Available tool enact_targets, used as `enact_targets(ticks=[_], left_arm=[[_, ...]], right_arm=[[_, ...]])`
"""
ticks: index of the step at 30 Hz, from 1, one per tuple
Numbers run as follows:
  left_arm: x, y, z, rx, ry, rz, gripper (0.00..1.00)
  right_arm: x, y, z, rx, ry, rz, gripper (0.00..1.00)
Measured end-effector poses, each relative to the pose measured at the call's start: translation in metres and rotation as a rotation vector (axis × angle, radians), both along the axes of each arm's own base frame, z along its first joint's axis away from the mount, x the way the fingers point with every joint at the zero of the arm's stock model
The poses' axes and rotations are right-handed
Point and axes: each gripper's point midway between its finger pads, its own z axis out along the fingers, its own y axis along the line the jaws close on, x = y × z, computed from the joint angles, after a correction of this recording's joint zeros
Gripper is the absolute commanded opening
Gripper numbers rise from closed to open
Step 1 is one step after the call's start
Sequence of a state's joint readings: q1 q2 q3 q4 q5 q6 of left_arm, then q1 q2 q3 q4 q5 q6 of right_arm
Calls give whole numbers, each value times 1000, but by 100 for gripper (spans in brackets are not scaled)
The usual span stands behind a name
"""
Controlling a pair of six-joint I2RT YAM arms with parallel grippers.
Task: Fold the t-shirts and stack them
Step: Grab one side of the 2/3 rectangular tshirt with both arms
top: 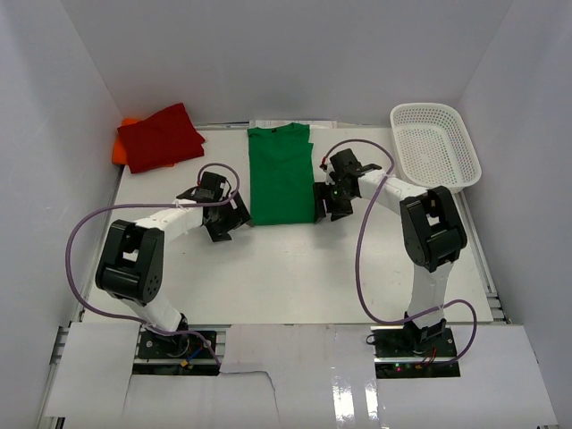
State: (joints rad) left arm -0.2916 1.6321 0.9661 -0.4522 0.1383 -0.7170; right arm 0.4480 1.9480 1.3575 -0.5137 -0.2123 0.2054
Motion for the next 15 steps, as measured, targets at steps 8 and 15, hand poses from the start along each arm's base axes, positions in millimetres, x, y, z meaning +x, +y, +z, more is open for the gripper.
enact_targets(ticks=[8,15], left_arm=[[26,-9,-3,-46,-107,20,90],[56,-25,-3,-85,-158,17,81]], right_arm=[[13,14,0,59,-34,9,63],[25,24,-5,90,-38,7,46]])
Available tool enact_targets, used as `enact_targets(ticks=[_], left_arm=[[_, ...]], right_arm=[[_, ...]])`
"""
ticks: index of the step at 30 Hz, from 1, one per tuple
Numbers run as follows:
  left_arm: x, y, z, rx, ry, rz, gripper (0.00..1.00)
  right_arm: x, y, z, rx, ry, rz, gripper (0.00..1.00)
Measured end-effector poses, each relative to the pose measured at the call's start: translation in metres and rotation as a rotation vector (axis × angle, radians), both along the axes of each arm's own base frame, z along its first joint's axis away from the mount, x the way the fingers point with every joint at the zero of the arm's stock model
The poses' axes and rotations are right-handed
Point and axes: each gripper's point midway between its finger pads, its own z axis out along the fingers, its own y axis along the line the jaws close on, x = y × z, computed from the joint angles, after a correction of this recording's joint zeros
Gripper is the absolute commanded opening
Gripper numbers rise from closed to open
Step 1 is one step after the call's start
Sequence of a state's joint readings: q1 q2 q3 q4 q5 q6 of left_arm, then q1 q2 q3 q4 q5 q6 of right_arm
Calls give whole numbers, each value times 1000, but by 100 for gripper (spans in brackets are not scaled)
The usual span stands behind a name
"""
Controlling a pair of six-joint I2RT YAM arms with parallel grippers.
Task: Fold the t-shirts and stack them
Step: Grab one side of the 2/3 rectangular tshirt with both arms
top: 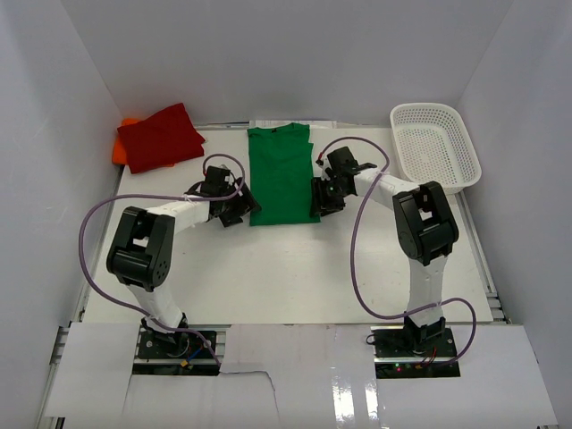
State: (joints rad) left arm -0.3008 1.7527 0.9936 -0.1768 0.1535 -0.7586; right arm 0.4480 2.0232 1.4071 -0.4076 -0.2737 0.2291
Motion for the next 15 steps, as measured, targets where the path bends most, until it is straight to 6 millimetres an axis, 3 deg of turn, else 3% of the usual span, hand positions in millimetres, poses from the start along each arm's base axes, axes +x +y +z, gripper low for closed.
enact_targets(ticks=[4,8,15], left_arm=[[6,-7,-2,-13,-13,-10,70],[6,-11,-4,-26,-16,-16,71],[-15,-15,-5,-41,-2,-26,64]], right_arm=[[3,4,-2,13,8,-1,44],[4,6,-2,18,4,1,44],[5,6,-2,18,3,0,44]])
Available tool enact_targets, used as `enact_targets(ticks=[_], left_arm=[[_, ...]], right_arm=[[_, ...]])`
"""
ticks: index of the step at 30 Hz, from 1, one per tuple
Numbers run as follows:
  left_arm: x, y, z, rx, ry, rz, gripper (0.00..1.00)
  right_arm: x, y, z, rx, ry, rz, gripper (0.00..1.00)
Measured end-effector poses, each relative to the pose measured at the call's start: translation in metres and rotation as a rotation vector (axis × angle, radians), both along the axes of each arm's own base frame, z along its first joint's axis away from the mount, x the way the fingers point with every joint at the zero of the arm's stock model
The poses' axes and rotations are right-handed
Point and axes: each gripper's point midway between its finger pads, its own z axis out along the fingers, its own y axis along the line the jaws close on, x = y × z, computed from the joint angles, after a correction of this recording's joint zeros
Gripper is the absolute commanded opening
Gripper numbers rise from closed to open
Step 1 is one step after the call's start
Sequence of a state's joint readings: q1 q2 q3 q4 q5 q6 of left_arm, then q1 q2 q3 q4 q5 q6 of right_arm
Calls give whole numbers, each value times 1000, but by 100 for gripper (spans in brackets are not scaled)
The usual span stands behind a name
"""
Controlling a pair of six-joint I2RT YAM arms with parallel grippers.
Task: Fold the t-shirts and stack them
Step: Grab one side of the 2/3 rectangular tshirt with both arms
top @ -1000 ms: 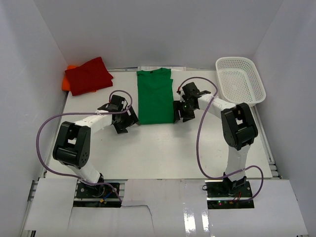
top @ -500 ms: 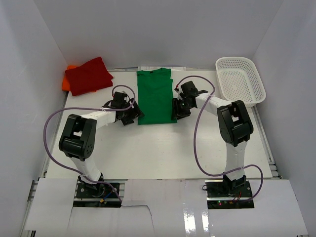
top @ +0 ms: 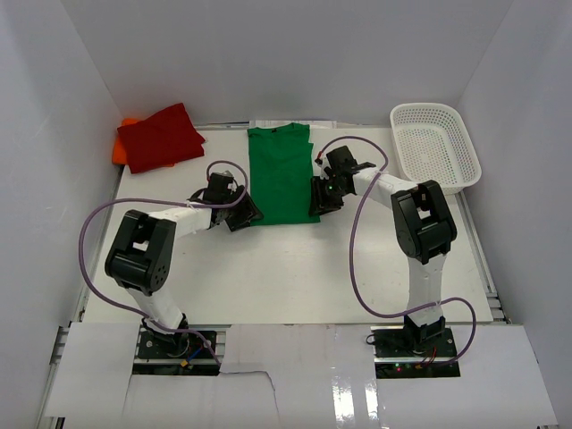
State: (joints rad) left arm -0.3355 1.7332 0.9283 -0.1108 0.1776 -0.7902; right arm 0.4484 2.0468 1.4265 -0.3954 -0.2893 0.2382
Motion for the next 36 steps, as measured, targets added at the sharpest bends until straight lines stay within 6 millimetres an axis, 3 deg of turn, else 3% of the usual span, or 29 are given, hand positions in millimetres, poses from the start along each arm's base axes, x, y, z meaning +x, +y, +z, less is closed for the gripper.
enact_targets(ticks=[5,7,8,9,11,13,18,23,27,31,36], left_arm=[[-13,0,-4,0,37,-2,54],[-15,1,-5,8,46,-1,44],[-16,2,-7,12,53,1,38],[-15,2,-8,18,61,2,25],[-11,2,-12,31,71,3,23],[-6,0,-13,33,76,-2,14],[18,-9,-12,33,61,-13,0],[21,-11,-11,34,55,-31,0],[-9,-3,-11,43,80,-43,0],[-70,4,-8,54,121,-79,0],[-144,-5,6,20,148,-147,0]], right_arm=[[0,0,0,-1,0,0,43],[0,0,0,-2,-1,0,42],[0,0,0,-3,-2,2,35],[0,0,0,-4,-4,3,29],[-1,-1,-2,-11,-1,3,25],[-2,0,-3,-15,0,5,14],[-3,1,-4,-20,-2,8,8],[-6,3,-5,-22,-3,14,8],[-29,-3,-5,-23,2,27,8],[-76,-10,-6,-39,39,58,8],[-145,-22,-6,-56,93,95,8]])
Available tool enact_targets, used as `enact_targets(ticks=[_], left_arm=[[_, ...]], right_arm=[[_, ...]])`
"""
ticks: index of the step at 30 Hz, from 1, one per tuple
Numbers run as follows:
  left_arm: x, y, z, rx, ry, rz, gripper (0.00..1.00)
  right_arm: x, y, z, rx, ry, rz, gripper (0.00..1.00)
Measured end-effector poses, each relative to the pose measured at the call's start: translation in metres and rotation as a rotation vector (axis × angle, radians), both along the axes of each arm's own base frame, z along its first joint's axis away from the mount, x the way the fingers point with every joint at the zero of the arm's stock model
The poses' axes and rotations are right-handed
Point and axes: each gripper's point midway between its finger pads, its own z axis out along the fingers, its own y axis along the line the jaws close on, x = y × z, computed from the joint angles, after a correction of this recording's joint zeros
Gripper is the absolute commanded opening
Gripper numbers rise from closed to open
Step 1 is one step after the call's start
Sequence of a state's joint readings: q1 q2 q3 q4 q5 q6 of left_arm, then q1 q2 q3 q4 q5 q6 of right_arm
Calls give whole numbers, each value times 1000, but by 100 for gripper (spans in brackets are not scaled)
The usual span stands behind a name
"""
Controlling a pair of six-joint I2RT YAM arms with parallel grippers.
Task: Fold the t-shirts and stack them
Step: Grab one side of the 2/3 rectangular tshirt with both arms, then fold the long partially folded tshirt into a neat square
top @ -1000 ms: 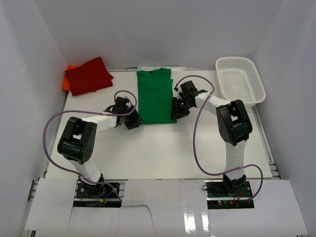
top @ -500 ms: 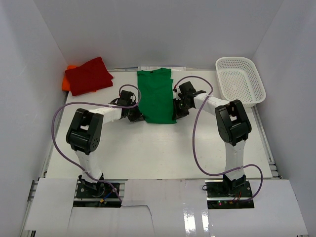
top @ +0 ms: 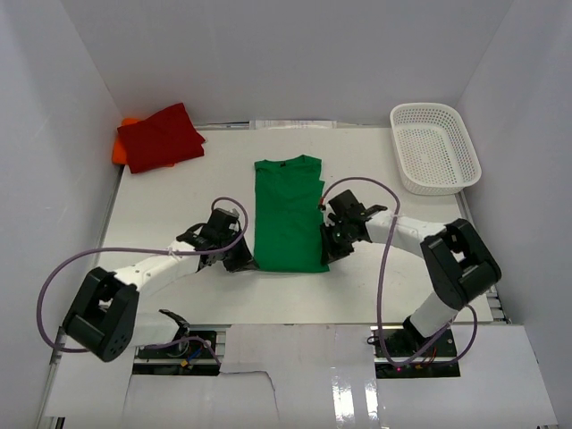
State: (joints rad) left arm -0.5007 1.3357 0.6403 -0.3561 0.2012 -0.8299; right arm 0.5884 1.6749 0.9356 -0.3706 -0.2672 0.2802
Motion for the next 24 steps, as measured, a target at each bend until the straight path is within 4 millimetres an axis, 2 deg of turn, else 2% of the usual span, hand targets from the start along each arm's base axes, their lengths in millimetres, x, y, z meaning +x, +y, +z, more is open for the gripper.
enact_targets(ticks=[3,6,10,13,19,21,24], left_arm=[[-25,-8,13,-31,9,-18,0],[-35,-14,26,-58,-6,-31,0],[-39,-11,35,-45,13,-13,0],[-30,-12,56,-35,-12,2,0],[23,-28,119,-45,-157,23,0],[45,-32,131,-38,-189,30,0],[77,-35,139,-21,-212,40,0]], right_arm=[[-32,-9,6,2,8,3,8],[-57,-13,19,11,4,5,8],[-68,-10,43,35,-32,9,8],[-61,-10,62,24,-63,-8,8],[-19,1,116,31,-188,-47,8],[-5,3,123,25,-212,-57,8],[16,0,123,-3,-218,-77,8]])
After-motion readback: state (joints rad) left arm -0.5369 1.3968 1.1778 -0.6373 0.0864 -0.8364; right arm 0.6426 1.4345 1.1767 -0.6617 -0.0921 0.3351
